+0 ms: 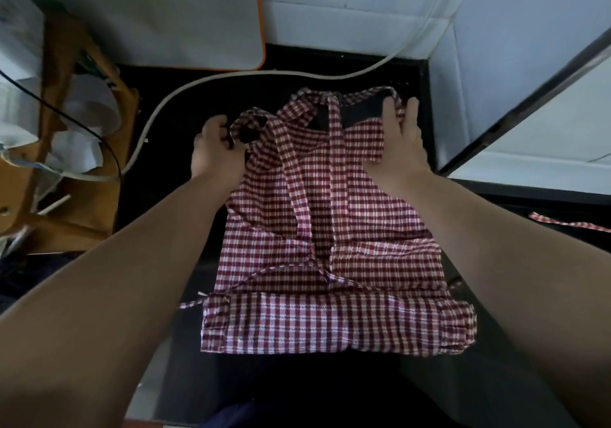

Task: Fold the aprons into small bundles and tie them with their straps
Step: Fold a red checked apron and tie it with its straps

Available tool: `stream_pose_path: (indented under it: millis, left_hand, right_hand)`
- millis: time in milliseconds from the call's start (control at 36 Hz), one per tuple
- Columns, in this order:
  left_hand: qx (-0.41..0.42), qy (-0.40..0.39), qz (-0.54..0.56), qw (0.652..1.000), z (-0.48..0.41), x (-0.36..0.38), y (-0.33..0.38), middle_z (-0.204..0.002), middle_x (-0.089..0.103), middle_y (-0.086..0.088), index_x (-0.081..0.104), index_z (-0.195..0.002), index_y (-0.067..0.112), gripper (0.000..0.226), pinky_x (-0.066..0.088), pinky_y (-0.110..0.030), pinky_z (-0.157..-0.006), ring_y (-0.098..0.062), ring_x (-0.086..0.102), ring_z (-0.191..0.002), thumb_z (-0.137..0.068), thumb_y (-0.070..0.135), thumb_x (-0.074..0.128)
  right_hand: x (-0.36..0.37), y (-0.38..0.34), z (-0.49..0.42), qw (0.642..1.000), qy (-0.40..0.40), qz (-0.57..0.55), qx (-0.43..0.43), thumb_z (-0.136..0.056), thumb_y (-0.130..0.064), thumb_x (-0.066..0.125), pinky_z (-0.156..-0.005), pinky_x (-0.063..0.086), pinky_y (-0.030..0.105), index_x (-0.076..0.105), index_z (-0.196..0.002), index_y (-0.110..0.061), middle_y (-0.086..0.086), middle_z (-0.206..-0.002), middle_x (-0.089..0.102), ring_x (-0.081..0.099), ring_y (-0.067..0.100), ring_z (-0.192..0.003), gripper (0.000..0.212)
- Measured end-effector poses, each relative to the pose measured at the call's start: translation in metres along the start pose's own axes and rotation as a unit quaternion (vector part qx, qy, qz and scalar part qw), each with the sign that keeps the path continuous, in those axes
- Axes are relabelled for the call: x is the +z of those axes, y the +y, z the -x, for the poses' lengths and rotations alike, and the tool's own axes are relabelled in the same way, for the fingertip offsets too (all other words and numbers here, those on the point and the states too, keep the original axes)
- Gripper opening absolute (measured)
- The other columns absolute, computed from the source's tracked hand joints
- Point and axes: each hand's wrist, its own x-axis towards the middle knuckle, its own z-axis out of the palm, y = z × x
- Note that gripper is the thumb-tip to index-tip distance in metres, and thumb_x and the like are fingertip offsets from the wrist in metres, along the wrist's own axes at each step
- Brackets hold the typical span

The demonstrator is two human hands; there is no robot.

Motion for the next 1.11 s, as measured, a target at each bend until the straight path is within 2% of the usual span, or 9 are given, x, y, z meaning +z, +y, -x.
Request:
stream_pose_path:
  millis: [139, 250, 333, 444, 611, 806, 889, 1000, 1111]
  left_hand:
    - [0.069, -0.095, -0.115, 0.986, 0.018, 0.005, -0.019, -0.133, 0.055, 0.005, 0.052, -0.135, 0.025, 0.037, 0.037, -0.01, -0.064, -0.001, 0.052, -0.095, -0.098, 0.021, 0.049]
    - [0.108, -0.246, -0.286, 0.92, 0.03, 0.011, -0.039, -0.156, 0.025, -0.004, 0.036, -0.147, 0.026, 0.059, 0.034, -0.038, -0.111, -0.022, 0.031, -0.138, -0.094, 0.044, 0.054]
    - [0.131, -0.29, -0.425, 0.847, 0.044, 0.012, -0.054, -0.16, -0.017, -0.005, -0.001, -0.154, 0.032, 0.084, 0.004, -0.045, -0.121, -0.026, -0.012, -0.147, -0.09, 0.062, 0.045]
    - [0.14, -0.297, -0.46, 0.825, 0.061, 0.009, -0.064, -0.156, -0.03, -0.003, -0.012, -0.15, 0.04, 0.086, -0.005, -0.043, -0.119, -0.023, -0.024, -0.145, -0.087, 0.072, 0.036]
    - [0.122, -0.26, -0.446, 0.848, 0.084, -0.009, -0.072, -0.161, -0.015, 0.004, 0.011, -0.148, 0.053, 0.064, -0.004, -0.049, -0.117, -0.023, -0.011, -0.147, -0.089, 0.071, 0.032]
    - [0.07, -0.292, -0.456, 0.838, 0.114, -0.027, -0.091, -0.157, -0.028, -0.001, 0.001, -0.144, 0.059, 0.071, -0.005, -0.052, -0.117, -0.031, -0.02, -0.145, -0.088, 0.069, 0.042]
    - [0.062, -0.273, -0.437, 0.855, 0.12, -0.033, -0.089, -0.161, -0.014, 0.0, 0.02, -0.142, 0.06, 0.064, -0.007, -0.053, -0.116, -0.028, -0.017, -0.146, -0.086, 0.066, 0.05]
    - [0.053, -0.202, -0.377, 0.902, 0.111, -0.038, -0.075, -0.153, 0.031, 0.006, 0.058, -0.127, 0.041, 0.043, 0.016, -0.047, -0.113, -0.021, 0.018, -0.141, -0.089, 0.059, 0.052]
    - [-0.003, -0.159, -0.169, 0.973, 0.09, -0.035, -0.048, -0.127, 0.057, 0.003, 0.056, -0.131, 0.026, 0.04, 0.043, -0.027, -0.084, -0.014, 0.056, -0.105, -0.096, 0.045, 0.049]
  right_hand:
    - [-0.004, -0.004, -0.001, 0.998, 0.059, 0.027, -0.024, -0.087, -0.006, 0.059, -0.114, 0.023, 0.041, 0.006, -0.153, -0.018, 0.015, -0.159, -0.003, 0.014, 0.034, -0.144, 0.086]
    - [0.009, -0.012, 0.007, 0.997, -0.038, -0.046, -0.045, -0.095, -0.028, 0.054, -0.09, 0.04, 0.027, 0.055, -0.127, -0.012, 0.007, -0.129, 0.055, 0.053, 0.025, -0.118, 0.035]
    - [0.025, -0.008, 0.02, 0.977, -0.209, -0.027, -0.006, -0.089, -0.049, 0.059, -0.105, 0.034, 0.032, 0.036, -0.145, -0.016, 0.004, -0.148, 0.038, 0.04, 0.024, -0.133, 0.069]
    - [0.035, -0.002, 0.033, 0.964, -0.265, 0.04, -0.007, -0.083, -0.056, 0.064, -0.114, 0.023, 0.037, 0.012, -0.153, -0.027, 0.007, -0.158, 0.005, 0.022, 0.028, -0.142, 0.092]
    - [0.04, -0.003, 0.053, 0.962, -0.269, 0.031, -0.02, -0.087, -0.049, 0.061, -0.111, 0.028, 0.034, 0.017, -0.152, -0.025, 0.007, -0.157, 0.017, 0.03, 0.026, -0.139, 0.081]
    - [0.049, -0.009, 0.081, 0.963, -0.269, 0.007, -0.013, -0.087, -0.043, 0.064, -0.108, 0.033, 0.032, 0.023, -0.148, -0.015, 0.008, -0.149, 0.034, 0.04, 0.025, -0.131, 0.079]
    - [0.051, -0.015, 0.085, 0.965, -0.259, -0.034, 0.005, -0.091, -0.04, 0.061, -0.101, 0.037, 0.03, 0.03, -0.143, -0.009, 0.007, -0.141, 0.044, 0.047, 0.024, -0.124, 0.069]
    - [0.047, -0.024, 0.079, 0.968, -0.242, -0.067, 0.028, -0.093, -0.039, 0.059, -0.076, 0.05, 0.027, 0.033, -0.142, -0.008, 0.006, -0.135, 0.049, 0.058, 0.022, -0.098, 0.064]
    - [0.041, -0.024, 0.057, 0.983, -0.163, -0.08, 0.017, -0.094, -0.037, 0.056, -0.095, 0.039, 0.028, 0.036, -0.142, -0.008, 0.009, -0.141, 0.047, 0.048, 0.027, -0.123, 0.059]
